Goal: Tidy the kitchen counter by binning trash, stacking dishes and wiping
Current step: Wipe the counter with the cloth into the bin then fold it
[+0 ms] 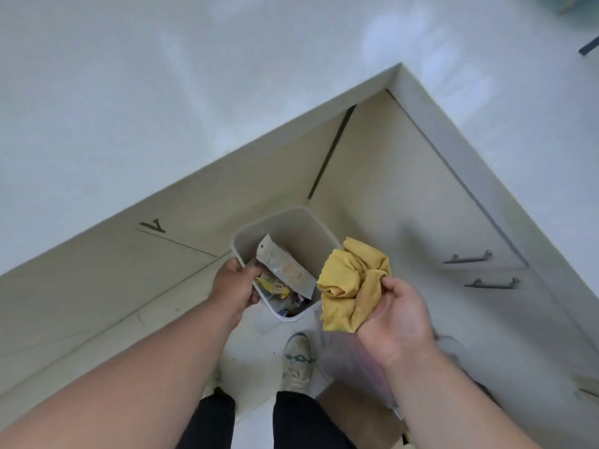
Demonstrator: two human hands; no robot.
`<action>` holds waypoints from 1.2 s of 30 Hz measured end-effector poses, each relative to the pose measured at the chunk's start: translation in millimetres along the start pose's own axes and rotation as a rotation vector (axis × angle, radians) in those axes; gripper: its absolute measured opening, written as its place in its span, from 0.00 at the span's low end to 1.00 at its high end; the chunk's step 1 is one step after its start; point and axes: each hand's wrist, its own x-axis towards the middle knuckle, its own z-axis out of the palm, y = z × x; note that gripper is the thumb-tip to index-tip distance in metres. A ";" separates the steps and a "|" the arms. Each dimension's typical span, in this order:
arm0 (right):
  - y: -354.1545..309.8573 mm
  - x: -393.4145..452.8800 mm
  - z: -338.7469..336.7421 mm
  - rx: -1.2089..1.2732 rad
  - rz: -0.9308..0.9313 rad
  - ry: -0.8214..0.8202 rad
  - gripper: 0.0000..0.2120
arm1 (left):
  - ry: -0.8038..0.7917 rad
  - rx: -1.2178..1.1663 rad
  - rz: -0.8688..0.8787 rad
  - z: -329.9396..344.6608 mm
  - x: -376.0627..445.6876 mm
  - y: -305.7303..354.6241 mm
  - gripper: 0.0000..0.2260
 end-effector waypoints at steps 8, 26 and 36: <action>13.0 80.3 -26.4 0.071 0.043 0.007 0.22 | -0.120 -0.056 -0.088 43.1 102.1 -21.1 0.09; 15.3 120.0 -35.5 0.128 0.036 -0.038 0.23 | 0.024 0.103 -0.108 53.9 181.4 -58.5 0.11; 13.1 57.7 9.2 0.062 0.003 -0.059 0.22 | -0.096 -0.107 -0.194 5.9 96.3 -26.3 0.17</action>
